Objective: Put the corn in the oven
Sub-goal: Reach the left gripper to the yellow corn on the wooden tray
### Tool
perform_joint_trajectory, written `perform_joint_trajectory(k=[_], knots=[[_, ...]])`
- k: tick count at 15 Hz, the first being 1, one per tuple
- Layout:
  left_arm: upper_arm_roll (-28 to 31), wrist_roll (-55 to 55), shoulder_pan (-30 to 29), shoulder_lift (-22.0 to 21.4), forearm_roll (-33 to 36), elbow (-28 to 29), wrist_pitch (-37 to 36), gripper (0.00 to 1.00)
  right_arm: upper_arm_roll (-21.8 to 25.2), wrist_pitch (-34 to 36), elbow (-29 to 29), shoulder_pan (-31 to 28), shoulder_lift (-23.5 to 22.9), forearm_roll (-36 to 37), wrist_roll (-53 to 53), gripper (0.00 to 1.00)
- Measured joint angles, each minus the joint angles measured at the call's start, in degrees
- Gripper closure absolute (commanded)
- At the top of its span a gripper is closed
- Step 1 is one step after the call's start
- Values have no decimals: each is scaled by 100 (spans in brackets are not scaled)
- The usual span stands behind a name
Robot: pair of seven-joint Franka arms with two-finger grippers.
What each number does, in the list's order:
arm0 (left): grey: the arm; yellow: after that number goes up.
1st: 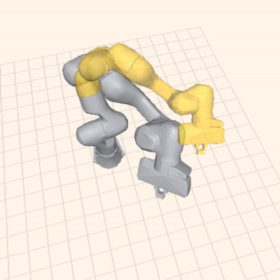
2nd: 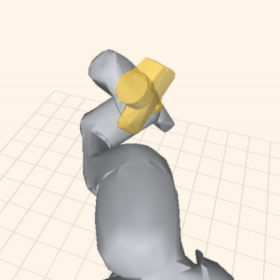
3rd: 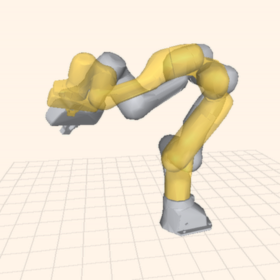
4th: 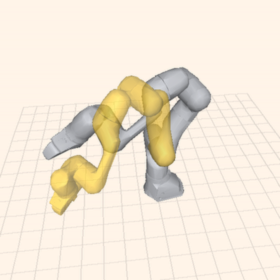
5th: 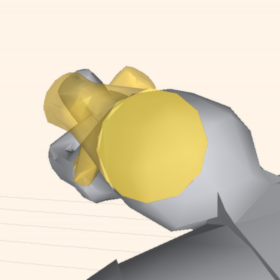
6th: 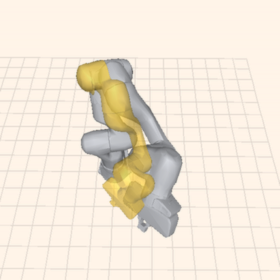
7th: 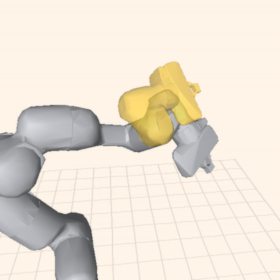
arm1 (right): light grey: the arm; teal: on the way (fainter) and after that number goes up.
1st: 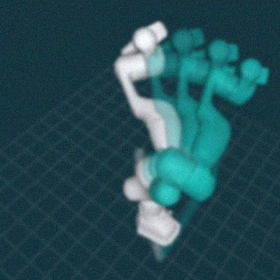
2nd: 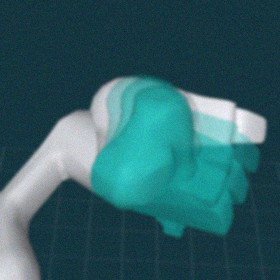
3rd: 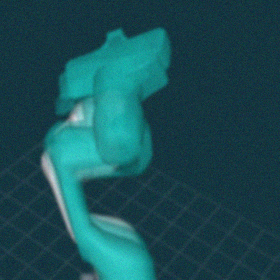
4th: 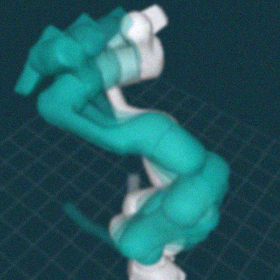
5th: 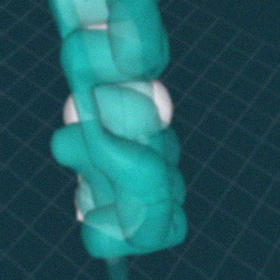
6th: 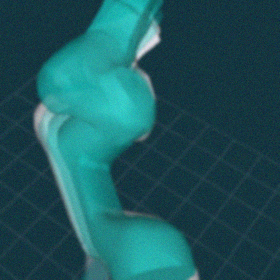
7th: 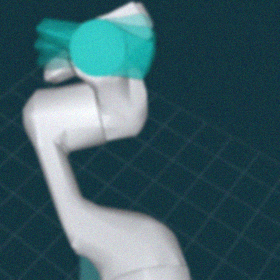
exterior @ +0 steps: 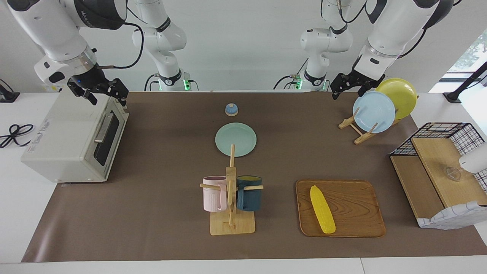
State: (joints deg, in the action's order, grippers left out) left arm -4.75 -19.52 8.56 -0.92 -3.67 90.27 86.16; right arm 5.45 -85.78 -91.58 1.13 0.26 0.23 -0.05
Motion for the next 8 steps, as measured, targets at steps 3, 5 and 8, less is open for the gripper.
perform_joint_trajectory(k=[3,5,8], knots=[[-1,-4,0,122,-1,118,418,0,0,0,0,0,0,0,0,0],[-4,66,0,420,-56,152,766,0,0,0,0,0,0,0,0,0],[-5,165,0,1217,-91,-3,1249,0,0,0,0,0,0,0,0,0]])
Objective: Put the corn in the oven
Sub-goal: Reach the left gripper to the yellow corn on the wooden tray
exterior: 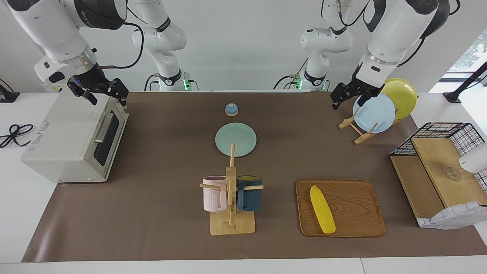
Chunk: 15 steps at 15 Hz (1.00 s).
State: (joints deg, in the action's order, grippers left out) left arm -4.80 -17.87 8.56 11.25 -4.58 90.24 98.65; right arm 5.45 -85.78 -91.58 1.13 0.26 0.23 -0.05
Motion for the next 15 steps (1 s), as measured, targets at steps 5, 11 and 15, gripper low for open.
perform_joint_trajectory(k=[5,11,15], knots=[[-37,84,20,1566,-8,-1141,514,0,0,0,0,0,0,0,0,0],[-58,265,190,2659,180,-2166,783,0,0,0,0,0,0,0,0,0],[-57,367,194,2836,315,-2323,1078,0,0,0,0,0,0,0,0,0]])
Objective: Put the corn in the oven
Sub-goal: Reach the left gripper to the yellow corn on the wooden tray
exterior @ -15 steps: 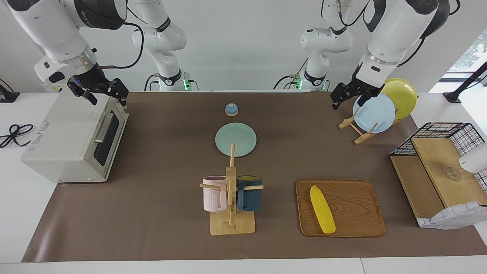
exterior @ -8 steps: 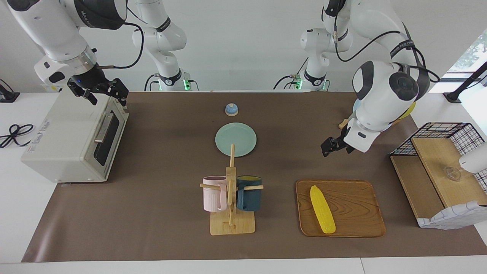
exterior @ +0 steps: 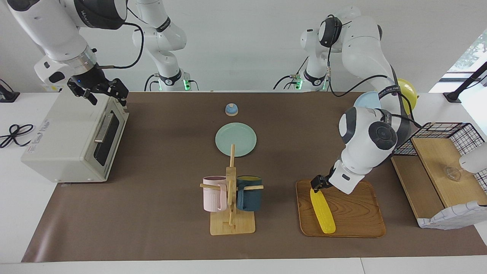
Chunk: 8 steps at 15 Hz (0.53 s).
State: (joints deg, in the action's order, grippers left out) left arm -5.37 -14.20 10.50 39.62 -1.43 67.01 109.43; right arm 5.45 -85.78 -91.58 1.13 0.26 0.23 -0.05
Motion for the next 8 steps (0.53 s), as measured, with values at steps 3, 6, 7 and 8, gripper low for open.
perform_joint_trajectory(k=[3,6,7,8], knots=[[5,5,1,37,5,-3,222,0,0,0,0,0,0,0,0,0],[28,5,-3,125,6,-3,421,0,0,0,0,0,0,0,0,0],[26,5,-1,172,6,-3,482,0,0,0,0,0,0,0,0,0],[25,5,0,217,6,-3,563,0,0,0,0,0,0,0,0,0]])
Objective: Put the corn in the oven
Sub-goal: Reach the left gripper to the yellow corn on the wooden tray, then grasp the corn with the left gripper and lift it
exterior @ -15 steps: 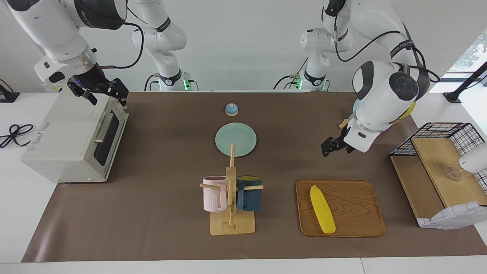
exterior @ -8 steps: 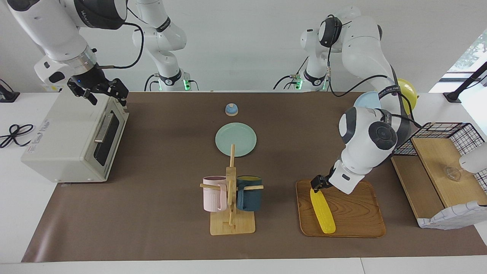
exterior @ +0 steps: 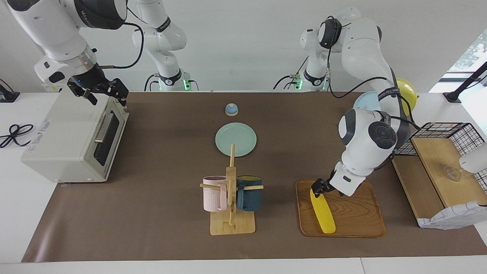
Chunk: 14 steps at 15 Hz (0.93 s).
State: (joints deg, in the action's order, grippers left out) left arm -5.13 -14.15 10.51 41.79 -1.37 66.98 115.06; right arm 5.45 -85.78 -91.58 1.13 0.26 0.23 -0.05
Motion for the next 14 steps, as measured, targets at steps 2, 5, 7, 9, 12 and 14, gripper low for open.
perform_joint_trajectory(k=[2,5,7,9,12,14], knots=[[1,0,0,86,0,-5,139,0,0,0,0,0,0,0,0,0],[1,-3,6,202,0,-10,293,0,0,0,0,0,0,0,0,0],[5,-9,8,358,0,-74,371,0,0,0,0,0,0,0,0,0],[26,-12,9,541,0,-247,378,0,0,0,0,0,0,0,0,0],[103,-12,10,723,0,-431,378,0,0,0,0,0,0,0,0,0],[118,-12,21,761,0,-489,378,1,0,0,0,0,0,0,0,0]])
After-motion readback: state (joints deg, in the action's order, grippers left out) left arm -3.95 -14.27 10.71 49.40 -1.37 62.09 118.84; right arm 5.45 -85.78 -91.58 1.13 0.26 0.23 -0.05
